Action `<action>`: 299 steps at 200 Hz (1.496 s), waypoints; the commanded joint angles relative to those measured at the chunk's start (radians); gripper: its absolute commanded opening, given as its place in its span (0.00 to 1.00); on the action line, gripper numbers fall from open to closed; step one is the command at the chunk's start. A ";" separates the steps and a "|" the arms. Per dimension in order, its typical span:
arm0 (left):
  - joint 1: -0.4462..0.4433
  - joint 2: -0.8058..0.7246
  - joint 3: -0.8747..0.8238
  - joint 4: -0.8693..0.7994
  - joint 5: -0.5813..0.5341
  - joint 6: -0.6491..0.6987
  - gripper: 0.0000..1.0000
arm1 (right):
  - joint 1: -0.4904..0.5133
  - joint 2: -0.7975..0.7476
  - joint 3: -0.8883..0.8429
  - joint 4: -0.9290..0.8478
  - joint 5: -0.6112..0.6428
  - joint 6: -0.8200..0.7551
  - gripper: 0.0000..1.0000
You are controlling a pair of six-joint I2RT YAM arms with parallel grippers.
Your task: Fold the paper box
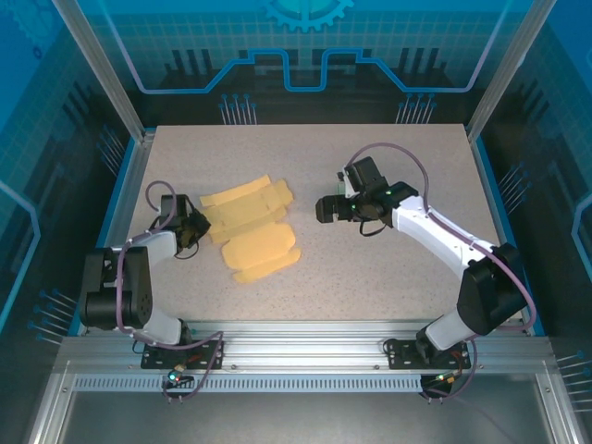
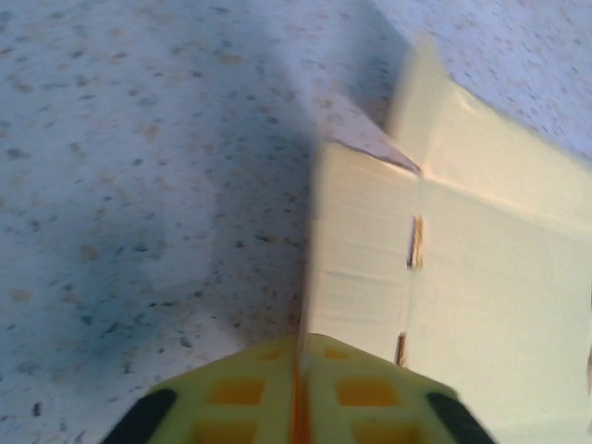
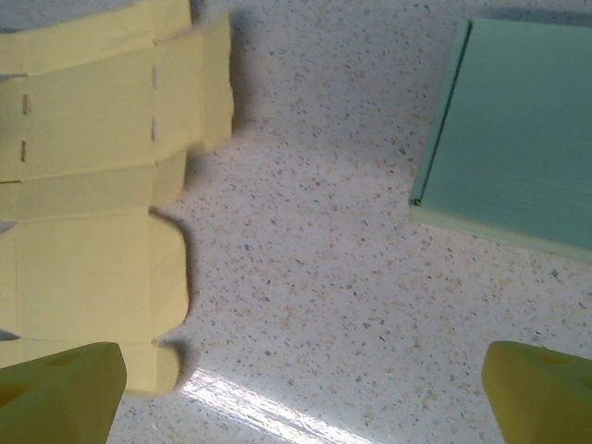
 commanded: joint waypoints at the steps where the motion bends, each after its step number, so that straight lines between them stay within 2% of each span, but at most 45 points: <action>1: 0.009 -0.017 0.008 0.104 0.127 0.057 0.08 | 0.010 -0.044 -0.036 0.014 0.025 0.019 1.00; 9: 0.010 -0.027 -0.006 0.155 0.169 0.072 0.08 | 0.008 -0.056 -0.050 0.026 0.025 0.021 1.00; 24: 0.007 -0.049 -0.028 0.232 0.246 0.085 0.01 | -0.001 -0.080 -0.086 0.066 0.002 0.019 1.00; 46: -0.005 -0.084 -0.034 0.288 0.355 0.122 0.00 | -0.046 -0.122 -0.167 0.174 -0.115 0.020 0.99; 80: -0.067 -0.156 -0.049 0.360 0.454 0.192 0.01 | -0.143 -0.187 -0.360 0.480 -0.318 0.079 0.98; 114: -0.092 -0.180 -0.073 0.467 0.583 0.196 0.01 | -0.201 -0.171 -0.430 0.606 -0.404 0.084 0.96; 171: -0.092 -0.171 -0.163 0.861 0.733 -0.052 0.01 | -0.239 -0.134 -0.522 0.794 -0.489 0.088 0.92; 209: -0.092 -0.086 -0.158 1.177 0.809 -0.311 0.00 | -0.261 -0.111 -0.554 0.832 -0.506 0.096 0.92; 220: -0.092 -0.039 -0.156 1.306 0.824 -0.411 0.00 | -0.273 -0.108 -0.579 0.901 -0.531 0.113 0.92; 241: -0.103 -0.014 -0.129 1.310 0.836 -0.473 0.00 | -0.298 -0.099 -0.614 0.984 -0.585 0.141 0.92; 299: -0.105 -0.136 -0.108 1.310 0.830 -0.595 0.00 | -0.321 -0.075 -0.582 1.062 -0.695 0.149 0.92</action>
